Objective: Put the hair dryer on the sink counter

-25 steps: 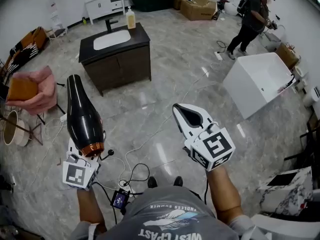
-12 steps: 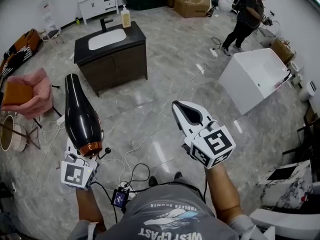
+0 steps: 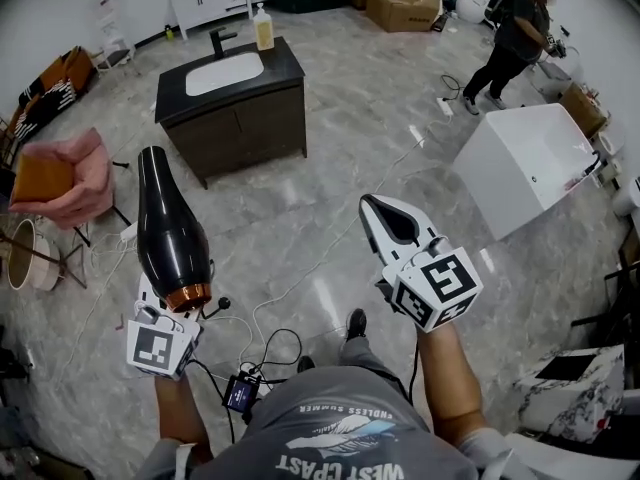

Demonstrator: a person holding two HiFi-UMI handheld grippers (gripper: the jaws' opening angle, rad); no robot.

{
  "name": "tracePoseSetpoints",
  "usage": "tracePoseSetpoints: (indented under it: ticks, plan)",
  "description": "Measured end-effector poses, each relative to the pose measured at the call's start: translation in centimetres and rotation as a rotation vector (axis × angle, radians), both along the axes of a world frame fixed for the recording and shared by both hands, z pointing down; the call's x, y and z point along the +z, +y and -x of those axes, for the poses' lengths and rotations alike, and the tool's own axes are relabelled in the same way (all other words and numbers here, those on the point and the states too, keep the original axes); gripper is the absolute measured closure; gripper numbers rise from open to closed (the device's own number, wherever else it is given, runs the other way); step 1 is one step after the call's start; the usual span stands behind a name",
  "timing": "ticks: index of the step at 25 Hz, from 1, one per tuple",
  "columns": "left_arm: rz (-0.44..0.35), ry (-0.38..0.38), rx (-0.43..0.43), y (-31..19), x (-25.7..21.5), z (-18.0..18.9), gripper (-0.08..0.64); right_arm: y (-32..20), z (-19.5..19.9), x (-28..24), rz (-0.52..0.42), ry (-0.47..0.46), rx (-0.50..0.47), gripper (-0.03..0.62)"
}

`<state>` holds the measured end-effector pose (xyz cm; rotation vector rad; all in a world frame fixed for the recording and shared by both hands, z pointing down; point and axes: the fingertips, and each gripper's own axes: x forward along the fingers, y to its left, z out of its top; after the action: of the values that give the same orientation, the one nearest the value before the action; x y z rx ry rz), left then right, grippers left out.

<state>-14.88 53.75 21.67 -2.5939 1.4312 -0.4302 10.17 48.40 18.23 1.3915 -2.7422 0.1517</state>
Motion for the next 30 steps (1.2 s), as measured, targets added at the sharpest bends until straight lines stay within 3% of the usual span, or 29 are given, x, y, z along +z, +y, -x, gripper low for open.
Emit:
tracePoseSetpoints:
  ticks: [7, 14, 26, 30]
  plan:
    - [-0.015, -0.021, -0.079, -4.0, -0.2, -2.0, 0.341, -6.0, -2.2, 0.9, 0.01, -0.018, -0.076, 0.565]
    - [0.013, -0.032, -0.17, -10.1, -1.3, -8.0, 0.341, -14.3, -7.5, 0.2, 0.026, -0.029, -0.153, 0.565]
    - [-0.017, -0.052, -0.241, -11.4, 0.3, -6.9, 0.341, -16.7, -6.7, 2.7, 0.032, -0.038, -0.212, 0.565]
    - [-0.012, -0.06, -0.235, -14.1, 0.5, -9.3, 0.341, -19.5, -9.1, 3.4, 0.044, -0.051, -0.205, 0.565]
